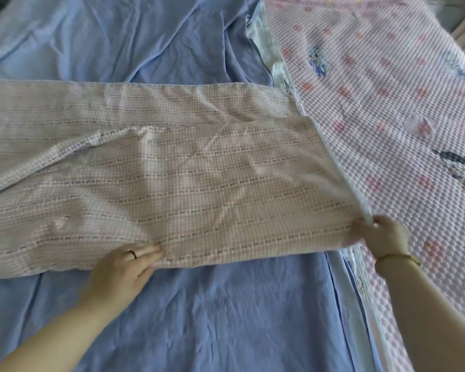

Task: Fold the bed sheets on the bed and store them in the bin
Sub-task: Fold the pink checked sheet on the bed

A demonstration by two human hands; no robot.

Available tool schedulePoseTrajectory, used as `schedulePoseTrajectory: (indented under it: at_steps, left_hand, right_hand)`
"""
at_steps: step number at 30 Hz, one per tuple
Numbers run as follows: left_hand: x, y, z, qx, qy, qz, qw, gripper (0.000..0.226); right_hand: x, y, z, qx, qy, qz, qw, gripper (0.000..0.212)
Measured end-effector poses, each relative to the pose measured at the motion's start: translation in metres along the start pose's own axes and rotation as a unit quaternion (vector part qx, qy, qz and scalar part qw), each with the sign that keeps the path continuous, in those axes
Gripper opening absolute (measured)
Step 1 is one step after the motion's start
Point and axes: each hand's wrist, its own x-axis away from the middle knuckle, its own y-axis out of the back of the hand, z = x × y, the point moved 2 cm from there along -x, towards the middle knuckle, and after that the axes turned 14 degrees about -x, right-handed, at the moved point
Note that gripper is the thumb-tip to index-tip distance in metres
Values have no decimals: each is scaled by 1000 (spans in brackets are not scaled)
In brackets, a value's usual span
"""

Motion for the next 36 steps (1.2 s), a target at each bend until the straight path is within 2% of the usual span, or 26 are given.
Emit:
schedulePoseTrajectory:
  at_steps: [1,3,5,6,7,8,10,13,15,17,18,21,23,25,27,29,31,33,36]
  left_hand:
    - [3,-9,-2,-9,-1,18,1000,43]
    - [2,-19,-8,-50,5,35,998,17]
    - [0,-27,-16,-90,13,78,993,53]
    - [-2,-28,-18,-100,23,85,991,65]
    - [-4,-27,-19,-105,26,77,991,71]
    - [-5,-26,-20,-112,32,72,991,73]
    - [-5,-27,-16,-108,39,59,992,75]
    - [1,-29,-8,-114,50,40,991,79]
    - [5,-26,-1,-129,51,22,990,71]
    - [8,-23,8,-140,51,-12,989,53]
    - [10,-20,12,-146,51,-17,988,56]
    - [15,-15,22,-145,72,8,987,89]
    - [22,-11,31,-142,100,15,985,90]
    - [25,-9,41,-152,108,33,982,84]
    - [24,-8,45,-160,102,59,980,77]
    - [21,-9,45,-152,101,88,979,69]
    - [17,-7,44,-121,120,119,978,59]
    - [16,2,42,-120,101,126,980,57]
    - [24,27,27,-147,18,138,979,65]
  right_hand:
    - [3,-3,-12,-9,-36,22,999,15]
    - [5,-8,-29,-68,-86,4,994,11]
    - [10,-9,-35,-166,-115,-101,974,41]
    - [18,-8,-34,-193,-107,-170,960,45]
    - [24,-7,-32,-205,-88,-211,952,34]
    - [32,-11,-30,-212,-96,-207,950,21]
    - [45,-26,-32,-257,-175,-93,946,36]
    - [60,-54,-33,-345,-329,113,872,48]
    - [60,-64,-31,-350,-358,174,848,47]
    - [55,-69,-28,-336,-361,197,848,50]
    - [54,-72,-28,-321,-361,205,851,53]
    - [63,-86,-28,-253,-379,261,851,56]
    - [77,-99,-29,-259,-388,290,836,51]
    - [82,-112,-29,-367,-381,244,813,37]
    - [76,-119,-27,-476,-349,148,794,21]
    - [64,-121,-25,-469,-313,58,824,20]
    - [58,-119,-23,-399,-272,7,876,23]
    - [61,-113,-22,-343,-235,-15,909,21]
    - [83,-92,-18,-313,-190,-27,930,19]
